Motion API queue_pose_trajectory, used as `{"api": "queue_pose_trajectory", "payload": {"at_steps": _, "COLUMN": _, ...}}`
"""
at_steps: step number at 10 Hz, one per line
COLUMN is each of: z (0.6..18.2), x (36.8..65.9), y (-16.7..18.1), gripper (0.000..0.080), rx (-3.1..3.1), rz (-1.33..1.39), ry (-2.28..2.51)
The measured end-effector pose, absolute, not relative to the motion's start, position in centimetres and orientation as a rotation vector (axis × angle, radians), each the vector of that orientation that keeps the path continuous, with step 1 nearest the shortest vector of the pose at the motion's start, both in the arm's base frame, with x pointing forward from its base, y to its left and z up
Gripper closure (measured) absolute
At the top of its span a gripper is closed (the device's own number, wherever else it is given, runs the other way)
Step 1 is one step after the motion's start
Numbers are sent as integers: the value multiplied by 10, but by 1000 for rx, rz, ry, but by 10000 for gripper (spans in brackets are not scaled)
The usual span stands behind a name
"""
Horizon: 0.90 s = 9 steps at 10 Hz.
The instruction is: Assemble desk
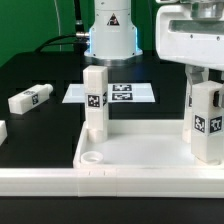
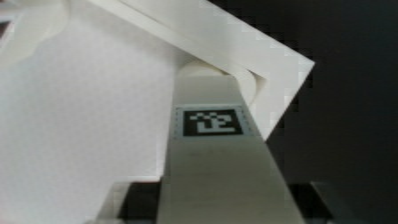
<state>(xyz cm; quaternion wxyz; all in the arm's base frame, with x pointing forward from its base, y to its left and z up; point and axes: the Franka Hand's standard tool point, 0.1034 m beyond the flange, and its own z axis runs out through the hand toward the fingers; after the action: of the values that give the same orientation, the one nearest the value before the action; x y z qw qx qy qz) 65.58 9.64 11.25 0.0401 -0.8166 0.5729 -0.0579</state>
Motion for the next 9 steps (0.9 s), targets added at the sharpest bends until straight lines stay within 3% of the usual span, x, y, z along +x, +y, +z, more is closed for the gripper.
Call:
{"api": "queue_pose_trajectory", "payload": {"at_steps": 4, "z": 112, "x": 655, "y": 98, "gripper": 509, "rx": -2335, "rz": -158, "ry": 1954}}
{"api": "queue_pose_trajectory", "payload": {"at_steps": 6, "z": 112, "x": 655, "y": 98, "gripper": 258, "rx": -2387, "rz": -163, "ry": 1894}}
{"api": "queue_pose_trajectory", "payload": {"at_steps": 7, "z": 112, "x": 655, "y": 99, "gripper": 258, "rx": -2396, "rz": -158, "ry": 1889}}
{"api": "queue_pose_trajectory", "payload": {"at_steps": 8, "z": 112, "x": 655, "y": 99, "gripper": 173, "rx": -2455, "rz": -167, "ry": 1817}}
{"api": "queue_pose_trajectory", "payload": {"at_steps": 9, "z": 112, "x": 655, "y": 100, "gripper": 157, "rx": -2596, "rz": -179, "ry": 1628}}
